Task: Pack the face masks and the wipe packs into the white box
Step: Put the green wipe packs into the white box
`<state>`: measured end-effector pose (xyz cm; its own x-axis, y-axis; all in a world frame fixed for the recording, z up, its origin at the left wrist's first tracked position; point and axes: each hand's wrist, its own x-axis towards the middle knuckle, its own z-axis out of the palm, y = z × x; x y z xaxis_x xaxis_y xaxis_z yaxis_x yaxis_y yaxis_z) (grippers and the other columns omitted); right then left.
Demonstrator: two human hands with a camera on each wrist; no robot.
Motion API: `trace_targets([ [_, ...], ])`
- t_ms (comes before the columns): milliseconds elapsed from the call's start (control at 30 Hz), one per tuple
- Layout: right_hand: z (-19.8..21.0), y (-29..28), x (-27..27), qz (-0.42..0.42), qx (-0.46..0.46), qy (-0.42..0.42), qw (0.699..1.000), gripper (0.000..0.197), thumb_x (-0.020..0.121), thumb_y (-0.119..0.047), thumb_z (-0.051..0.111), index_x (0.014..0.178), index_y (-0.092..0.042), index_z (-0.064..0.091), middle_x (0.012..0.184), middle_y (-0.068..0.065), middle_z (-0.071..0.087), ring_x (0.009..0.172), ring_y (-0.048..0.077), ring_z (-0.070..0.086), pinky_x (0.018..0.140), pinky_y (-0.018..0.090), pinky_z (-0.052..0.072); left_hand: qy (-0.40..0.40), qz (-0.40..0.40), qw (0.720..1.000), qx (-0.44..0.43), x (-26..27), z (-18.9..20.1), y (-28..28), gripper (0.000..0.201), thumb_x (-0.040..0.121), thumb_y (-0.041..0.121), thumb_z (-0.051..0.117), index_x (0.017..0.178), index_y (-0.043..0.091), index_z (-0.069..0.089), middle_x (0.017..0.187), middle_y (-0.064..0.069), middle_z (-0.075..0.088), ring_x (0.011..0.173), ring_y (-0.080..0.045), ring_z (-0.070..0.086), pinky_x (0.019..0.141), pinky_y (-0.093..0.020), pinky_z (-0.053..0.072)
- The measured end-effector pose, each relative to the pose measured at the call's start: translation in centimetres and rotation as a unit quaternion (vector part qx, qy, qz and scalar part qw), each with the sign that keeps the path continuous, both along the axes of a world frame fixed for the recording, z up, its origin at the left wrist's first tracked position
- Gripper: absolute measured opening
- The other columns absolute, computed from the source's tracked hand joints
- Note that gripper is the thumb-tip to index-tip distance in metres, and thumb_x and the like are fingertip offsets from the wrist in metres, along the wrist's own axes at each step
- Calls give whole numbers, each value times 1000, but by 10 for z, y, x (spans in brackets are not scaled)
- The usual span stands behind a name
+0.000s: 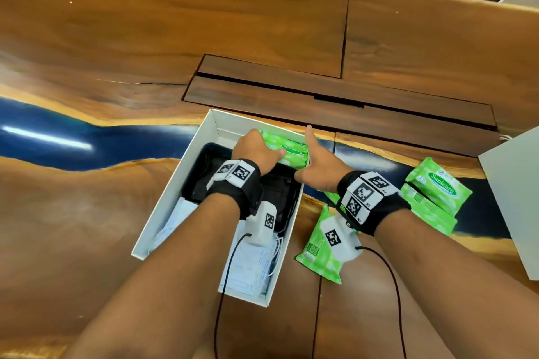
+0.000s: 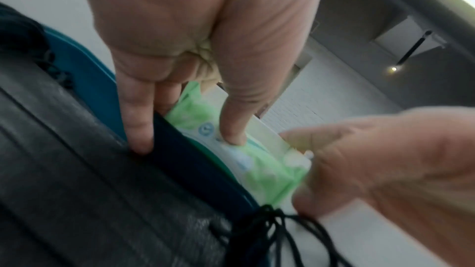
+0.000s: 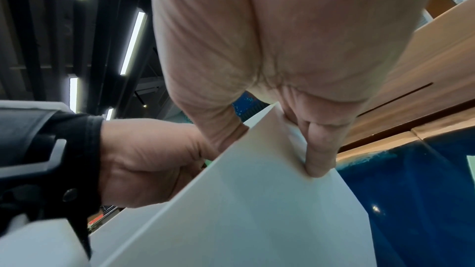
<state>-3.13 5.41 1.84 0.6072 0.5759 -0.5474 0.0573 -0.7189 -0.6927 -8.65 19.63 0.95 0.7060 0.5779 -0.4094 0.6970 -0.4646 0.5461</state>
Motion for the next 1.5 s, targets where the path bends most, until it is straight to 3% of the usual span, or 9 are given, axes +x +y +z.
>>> trace_targets([
  [233,-4,-1,-2,-1,5,-18,1000,107,87,-6,59,148,-31,-26,62,2,48,50,14,45,45,23,36,25,-13,1000,3,6,3,7,64,77,59,72,111,7,54,107,-11,61,99,-29,60,71,-32,44],
  [567,-5,-1,-3,19,2,-35,999,107,88,-5,59,149,-29,-26,78,-14,28,50,7,49,38,13,35,48,-12,998,50,3,-1,-3,73,73,64,71,119,11,49,116,-9,63,107,-32,61,97,-51,45],
  [633,-6,-7,-2,15,23,-24,999,109,87,-10,63,150,-29,-24,111,-8,50,62,8,57,49,14,42,54,-46,987,146,-5,2,-9,73,79,62,67,125,10,47,123,-7,60,115,-30,57,100,-52,41],
  [700,-8,-15,-4,11,38,-33,999,113,86,-20,70,150,-26,-23,156,-1,30,103,16,62,77,18,45,28,-114,954,276,-16,4,-21,72,89,56,56,138,6,38,138,-10,50,131,-28,46,106,-55,35],
  [800,-13,-32,-10,-15,45,-26,999,118,81,-35,74,151,-26,-20,163,-1,11,146,15,23,105,23,32,35,-248,921,298,-28,-5,-39,70,102,47,32,155,8,10,162,-13,13,151,-25,10,117,-56,18],
  [1067,-8,-59,-23,-6,22,-15,1000,115,82,-47,71,154,-18,-14,163,-1,2,149,11,9,107,18,17,124,-347,882,294,-36,-20,-44,68,103,47,10,152,12,-22,161,-4,-26,149,-18,-20,118,-60,4],
  [1200,-1,-73,-24,11,8,-15,1000,111,82,-55,66,154,-19,-9,163,-4,0,149,9,6,113,19,13,133,-331,897,260,-31,0,-41,62,104,38,23,157,15,-2,165,-1,-8,152,-18,-5,117,-61,9],
  [1333,6,-96,-16,52,-59,-43,996,88,87,-60,55,155,-18,17,161,-3,18,148,14,19,115,26,19,21,-260,917,301,-20,47,-57,35,95,24,46,127,14,54,133,-8,56,130,-28,44,102,-48,36],
  [1500,-3,-132,-1,89,-138,-88,983,67,91,-49,57,145,-13,40,154,3,37,141,19,34,114,33,30,-92,-298,924,222,-1,60,-122,23,95,26,50,111,14,61,111,-10,65,105,-33,58,80,-40,47],
])
